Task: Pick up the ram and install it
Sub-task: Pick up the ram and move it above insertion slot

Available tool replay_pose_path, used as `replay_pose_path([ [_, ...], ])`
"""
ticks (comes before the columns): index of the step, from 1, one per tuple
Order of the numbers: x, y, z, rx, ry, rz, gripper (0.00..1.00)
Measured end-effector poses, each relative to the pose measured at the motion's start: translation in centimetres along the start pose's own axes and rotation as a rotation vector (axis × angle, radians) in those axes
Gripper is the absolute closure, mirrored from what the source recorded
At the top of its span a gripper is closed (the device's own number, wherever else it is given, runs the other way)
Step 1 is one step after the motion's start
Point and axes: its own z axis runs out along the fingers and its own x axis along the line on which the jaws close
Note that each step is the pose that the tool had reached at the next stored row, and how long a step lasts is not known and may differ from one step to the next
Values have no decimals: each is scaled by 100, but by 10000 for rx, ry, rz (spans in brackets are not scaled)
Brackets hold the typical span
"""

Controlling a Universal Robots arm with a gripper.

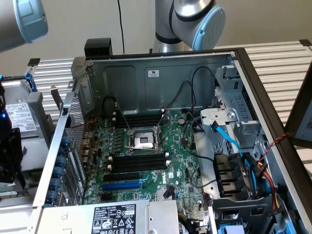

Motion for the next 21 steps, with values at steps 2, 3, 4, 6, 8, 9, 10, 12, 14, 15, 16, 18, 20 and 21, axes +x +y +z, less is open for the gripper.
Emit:
replay_pose_path([
  [2, 0, 0, 0, 0, 0, 0, 88],
  [3, 0, 0, 0, 0, 0, 0, 88],
  [4, 0, 0, 0, 0, 0, 0, 88],
  [6, 0, 0, 0, 0, 0, 0, 88],
  [8, 0, 0, 0, 0, 0, -1, 88],
  [9, 0, 0, 0, 0, 0, 0, 88],
  [10, 0, 0, 0, 0, 0, 0, 88],
  [12, 0, 0, 0, 0, 0, -1, 88],
  [14, 0, 0, 0, -1, 1, 0, 88],
  [15, 0, -1, -5, 1, 0, 0, 88],
  [16, 3, -2, -29, -2, 2, -1, 88],
  [18, 11, -6, -113, 0, 0, -1, 88],
  [20, 20, -10, -205, -1, 1, 0, 88],
  [21, 24, -13, -250, 1, 0, 0, 88],
])
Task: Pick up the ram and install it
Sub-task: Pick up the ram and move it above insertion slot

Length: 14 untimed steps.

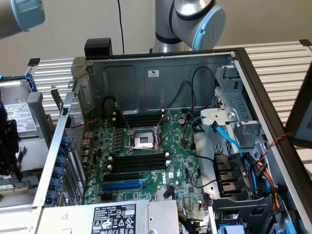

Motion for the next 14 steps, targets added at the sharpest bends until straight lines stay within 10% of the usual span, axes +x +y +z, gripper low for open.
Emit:
replay_pose_path([
  [14, 60, -31, -633, -1, 1, 3, 88],
])
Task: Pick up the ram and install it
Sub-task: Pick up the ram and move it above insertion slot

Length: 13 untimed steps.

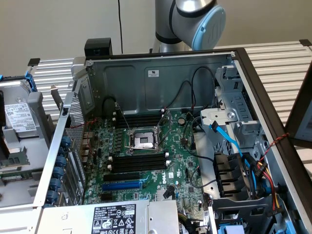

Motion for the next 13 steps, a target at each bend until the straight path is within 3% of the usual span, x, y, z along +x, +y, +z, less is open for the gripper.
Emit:
replay_pose_path([
  [13, 56, -29, -588, -1, 1, 15, 88],
])
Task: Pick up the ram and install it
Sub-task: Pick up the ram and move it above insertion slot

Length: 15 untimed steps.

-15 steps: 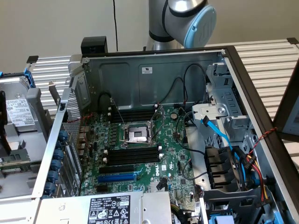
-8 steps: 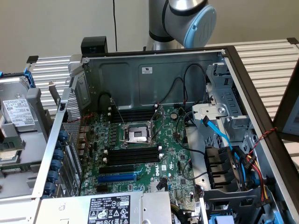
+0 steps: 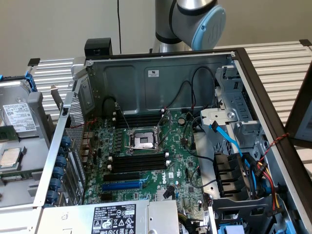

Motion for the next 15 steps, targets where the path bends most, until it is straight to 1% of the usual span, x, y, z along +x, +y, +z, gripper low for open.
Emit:
replay_pose_path([
  [6, 26, -16, -274, 0, 0, -1, 88],
  [9, 40, -38, -405, 0, 0, 0, 88],
  [10, 42, -43, -435, -1, 1, 1, 88],
  [15, 43, -49, -440, -3, -2, 2, 88],
])
